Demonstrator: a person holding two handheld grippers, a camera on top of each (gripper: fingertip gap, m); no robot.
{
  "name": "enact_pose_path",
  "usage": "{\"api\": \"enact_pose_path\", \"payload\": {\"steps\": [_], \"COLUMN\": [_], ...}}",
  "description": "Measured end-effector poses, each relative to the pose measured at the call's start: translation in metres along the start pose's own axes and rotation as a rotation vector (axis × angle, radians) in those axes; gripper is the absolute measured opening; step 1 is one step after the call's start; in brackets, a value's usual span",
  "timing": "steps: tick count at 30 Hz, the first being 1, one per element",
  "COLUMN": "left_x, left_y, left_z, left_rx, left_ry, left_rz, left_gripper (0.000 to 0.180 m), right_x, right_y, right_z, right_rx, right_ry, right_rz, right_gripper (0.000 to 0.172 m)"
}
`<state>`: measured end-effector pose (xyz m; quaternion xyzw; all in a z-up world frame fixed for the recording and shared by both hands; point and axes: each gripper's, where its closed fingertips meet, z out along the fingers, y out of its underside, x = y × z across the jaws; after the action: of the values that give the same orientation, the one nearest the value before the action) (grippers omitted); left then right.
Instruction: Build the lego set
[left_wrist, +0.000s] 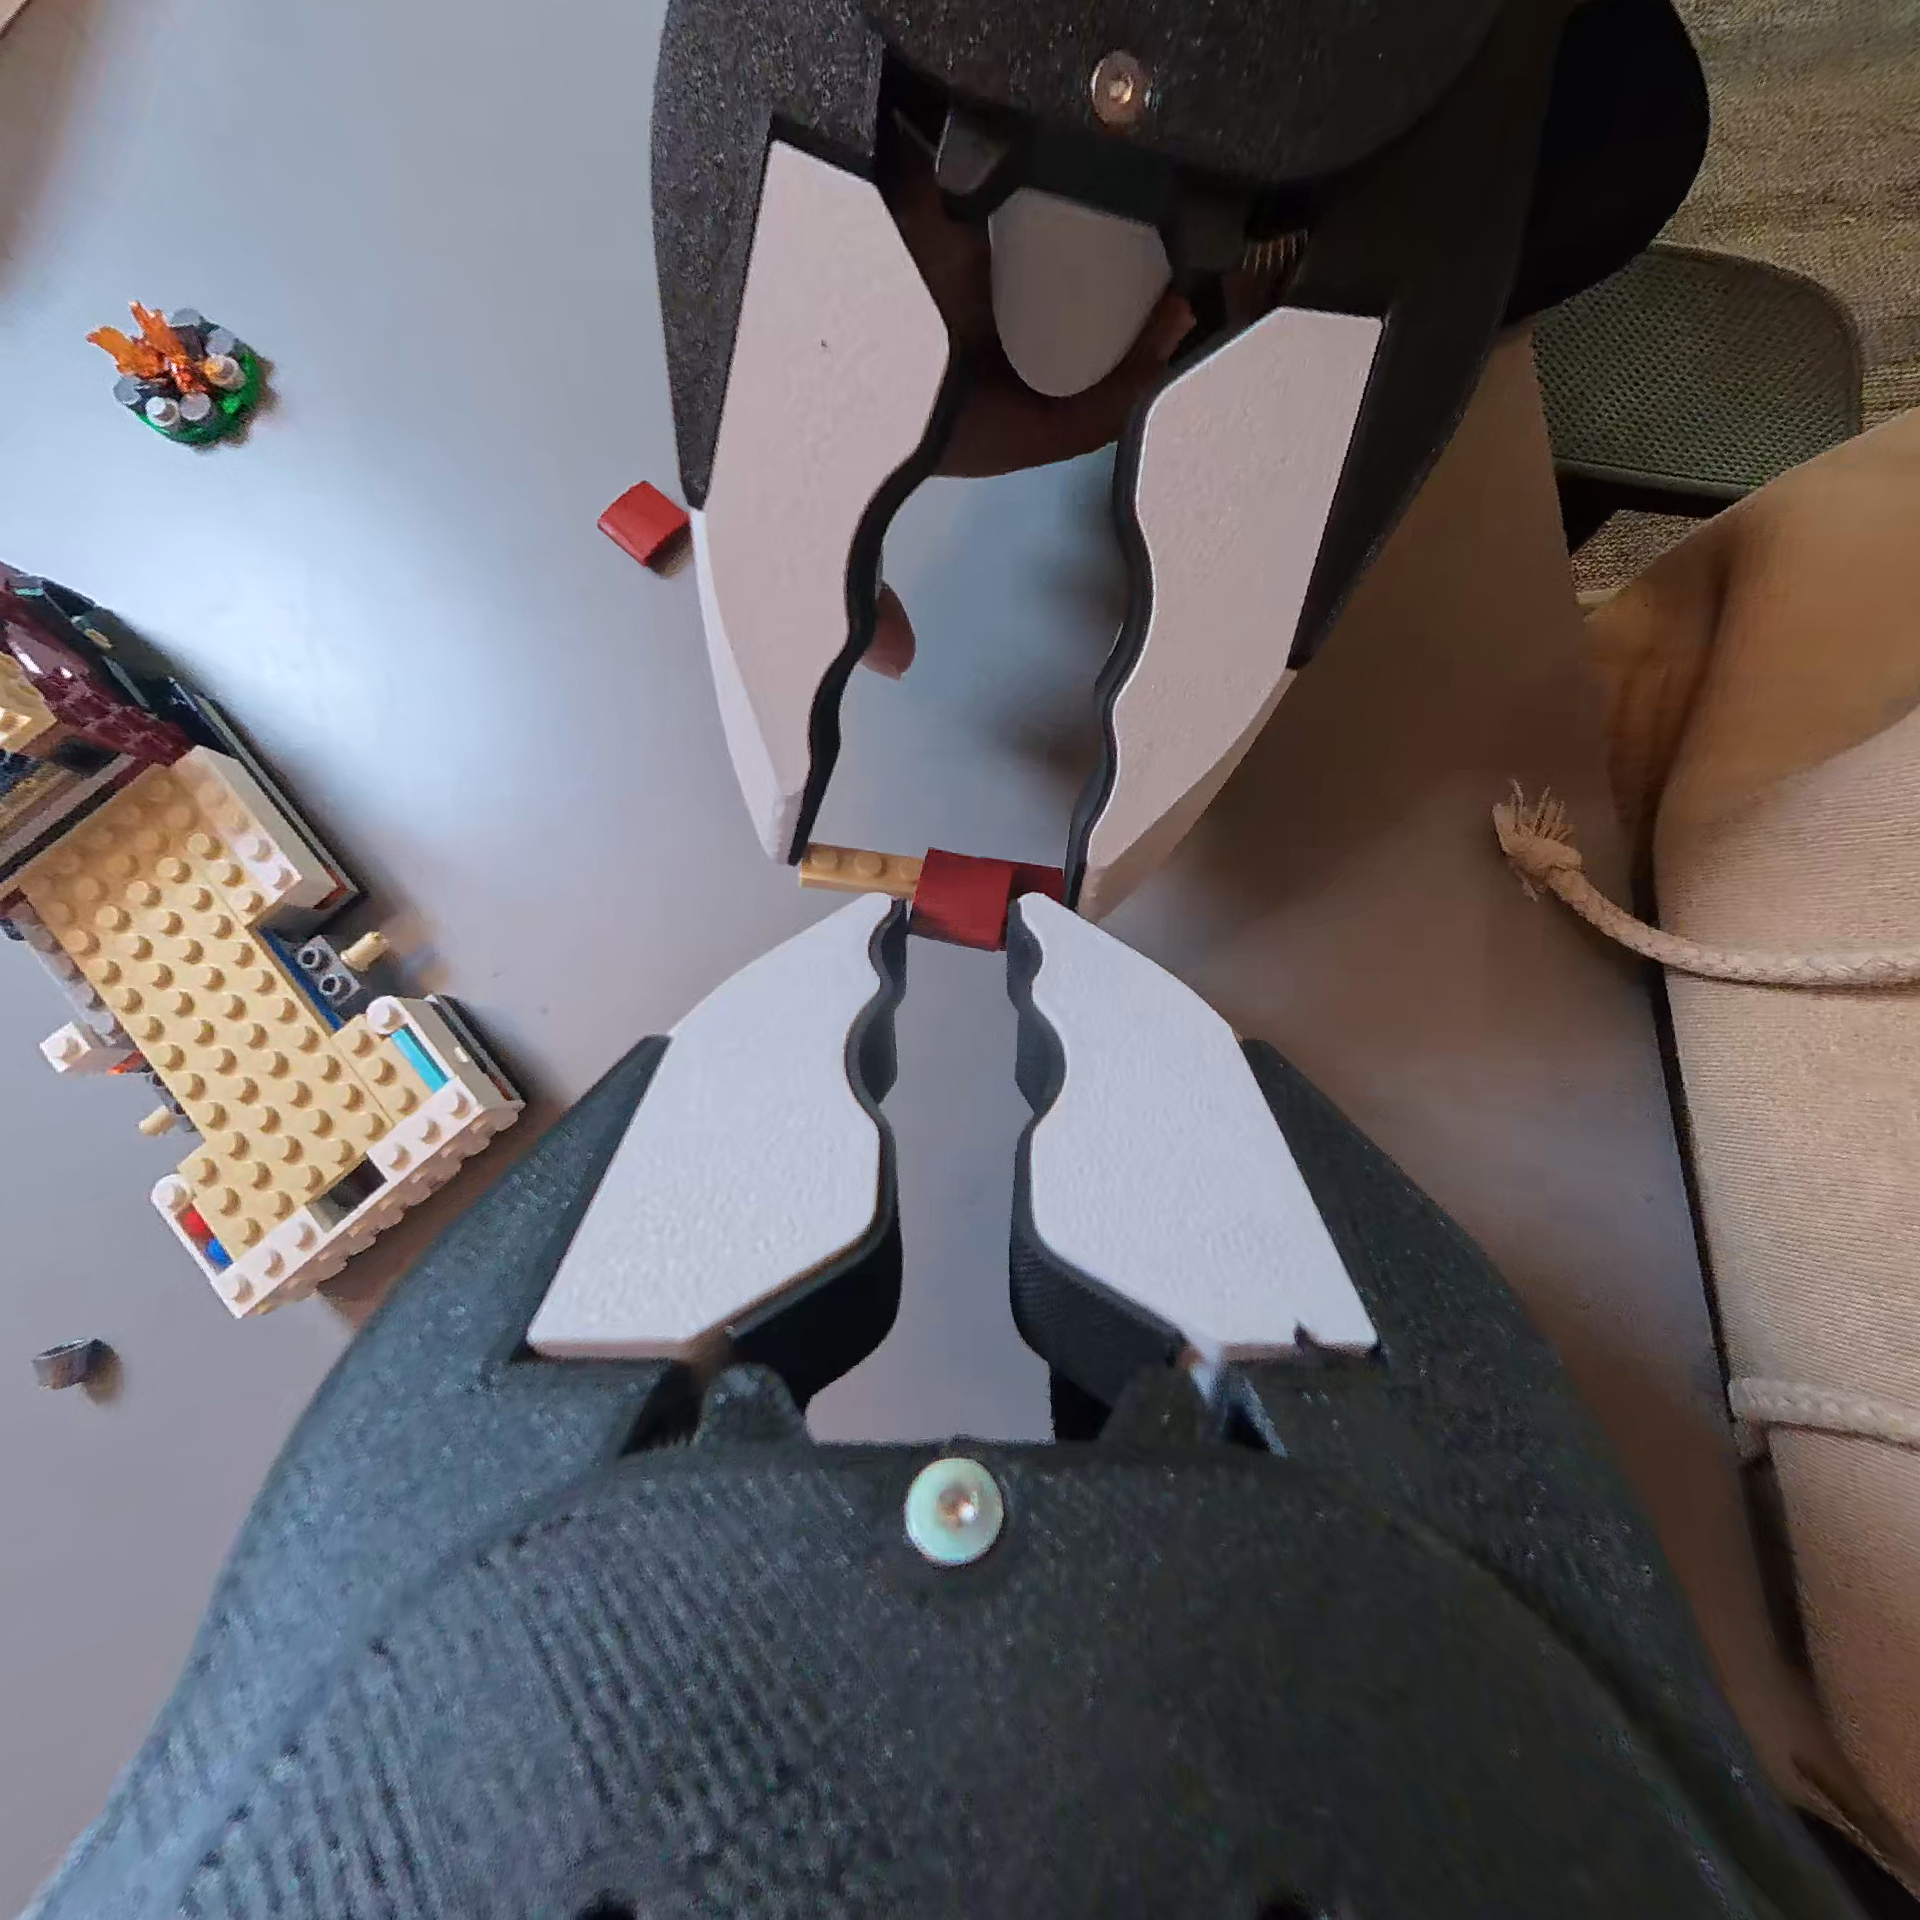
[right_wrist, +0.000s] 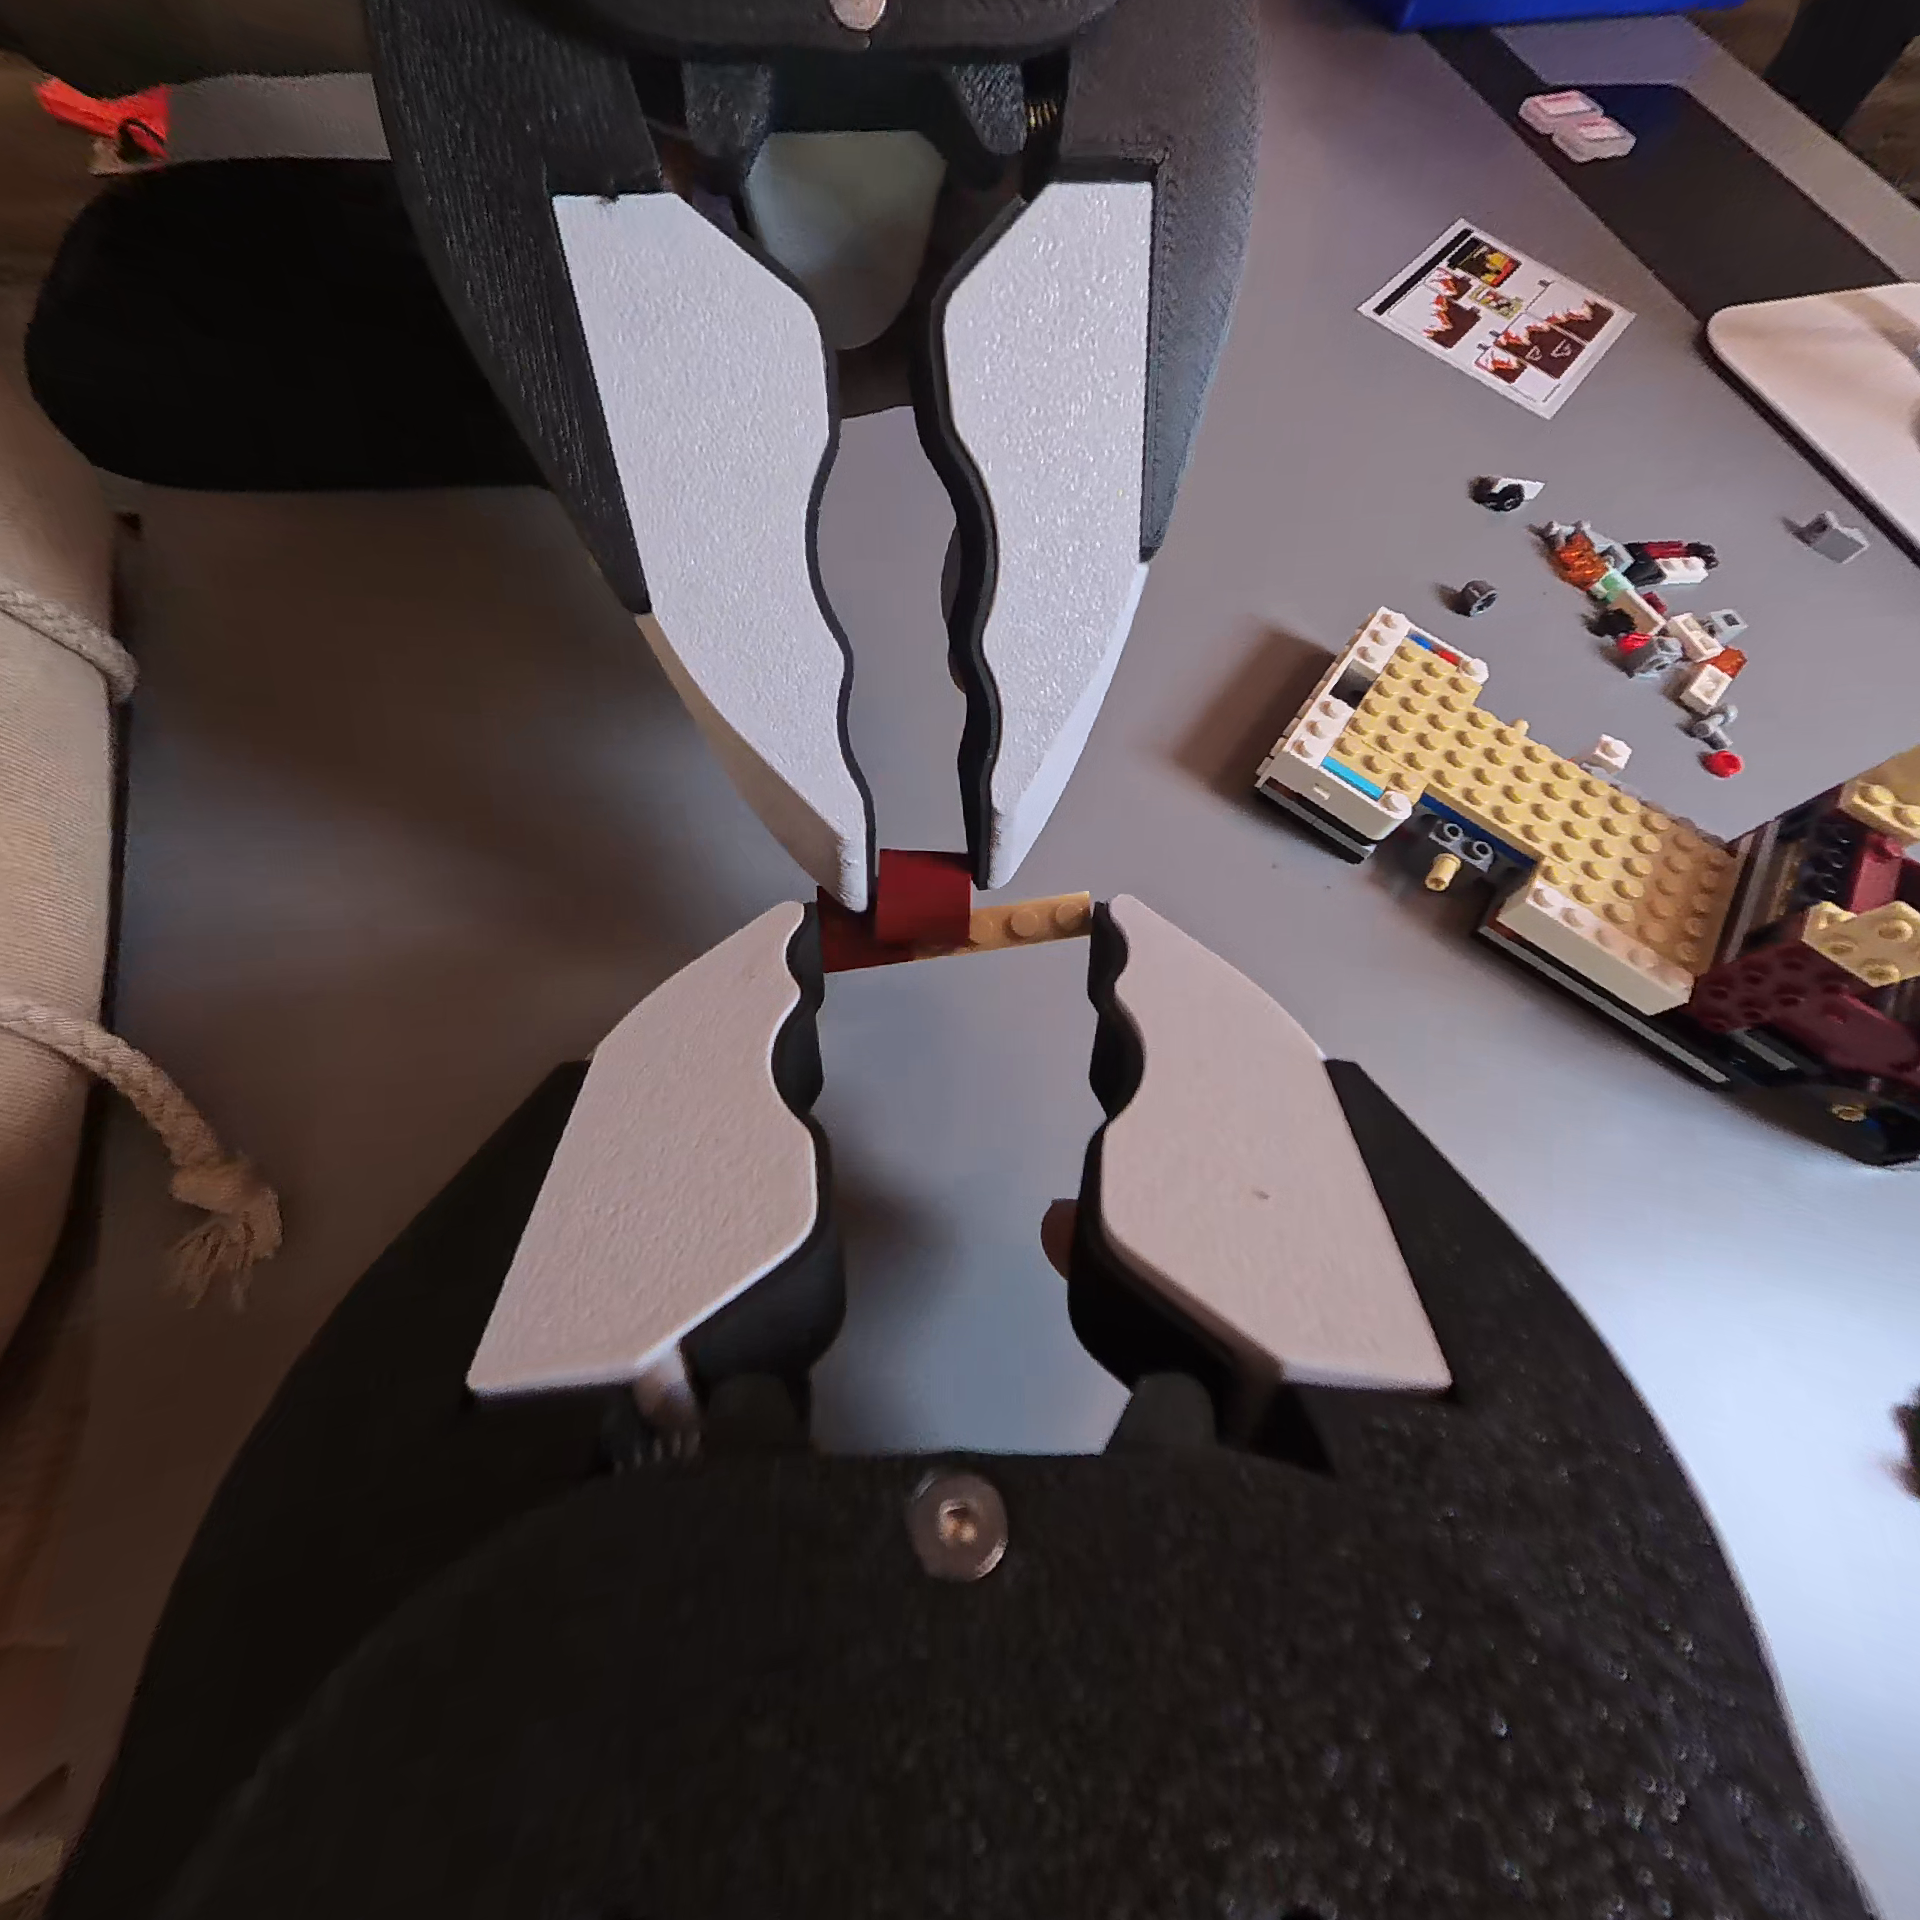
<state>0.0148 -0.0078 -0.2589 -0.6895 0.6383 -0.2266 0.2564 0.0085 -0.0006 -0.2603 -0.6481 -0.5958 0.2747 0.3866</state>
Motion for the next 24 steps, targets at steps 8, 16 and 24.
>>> {"api": "enact_pose_path", "payload": {"steps": [8, 16, 24], "left_x": [0.001, 0.0, -0.001], "left_y": [-0.003, -0.001, -0.008], "left_z": [0.002, 0.002, -0.009], "left_rx": [-0.003, 0.006, 0.105], "left_ry": [0.027, 0.041, 0.091], "left_rz": [-0.016, -0.032, -0.136], "left_gripper": [0.019, 0.021, 0.03], "right_x": [0.0, -0.002, 0.0], "right_y": [0.002, 0.003, 0.003], "right_z": [-0.003, -0.002, -0.002], "right_rx": [-0.023, -0.028, -0.026], "right_ry": [-0.006, -0.031, -0.036], "right_rz": [0.026, 0.046, 0.048], "right_gripper": [0.05, 0.05, 0.05]}}
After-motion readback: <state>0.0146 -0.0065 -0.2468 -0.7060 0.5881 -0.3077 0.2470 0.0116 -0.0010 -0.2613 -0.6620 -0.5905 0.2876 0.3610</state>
